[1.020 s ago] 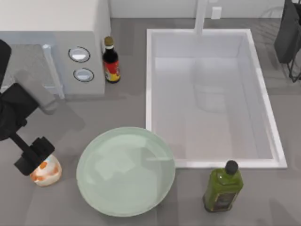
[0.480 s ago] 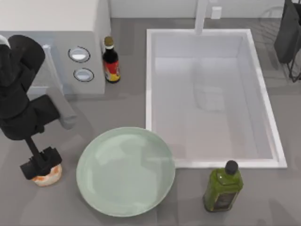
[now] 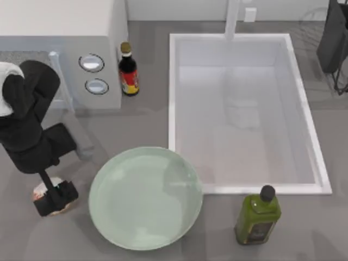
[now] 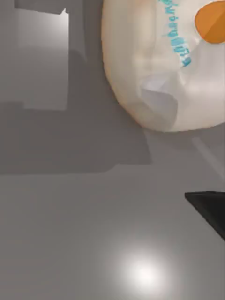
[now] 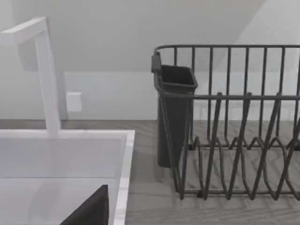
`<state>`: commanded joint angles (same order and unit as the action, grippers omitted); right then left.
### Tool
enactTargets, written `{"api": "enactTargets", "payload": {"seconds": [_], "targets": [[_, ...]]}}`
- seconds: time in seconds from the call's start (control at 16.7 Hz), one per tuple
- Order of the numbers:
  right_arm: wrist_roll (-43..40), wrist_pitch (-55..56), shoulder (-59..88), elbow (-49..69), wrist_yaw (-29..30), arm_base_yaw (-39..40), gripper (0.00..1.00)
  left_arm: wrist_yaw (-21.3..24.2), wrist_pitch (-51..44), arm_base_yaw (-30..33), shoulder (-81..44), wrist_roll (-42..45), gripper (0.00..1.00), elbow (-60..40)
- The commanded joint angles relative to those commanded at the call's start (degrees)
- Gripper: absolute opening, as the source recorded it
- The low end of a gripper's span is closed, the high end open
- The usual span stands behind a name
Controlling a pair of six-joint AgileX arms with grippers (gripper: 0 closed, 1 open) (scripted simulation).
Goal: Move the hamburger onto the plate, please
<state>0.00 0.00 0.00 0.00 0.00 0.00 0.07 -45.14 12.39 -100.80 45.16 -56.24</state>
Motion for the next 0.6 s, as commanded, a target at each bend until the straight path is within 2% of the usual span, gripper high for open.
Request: {"api": "enactTargets", "payload": {"seconds": [0.24,0.54,0.6], "targets": [[0.00,0.00,0.00,0.00,0.00,0.00,1.00,0.02,8.42,0.02,-4.33,0.07,1.00,4.25],[0.00,0.00,0.00,0.00,0.00,0.00,1.00,0.02,9.13,0.03,-4.83,0.10,1.00,4.68],[0.00,0.00,0.00,0.00,0.00,0.00,1.00,0.02,9.13,0.03,-4.83,0.10,0.92,4.68]]}}
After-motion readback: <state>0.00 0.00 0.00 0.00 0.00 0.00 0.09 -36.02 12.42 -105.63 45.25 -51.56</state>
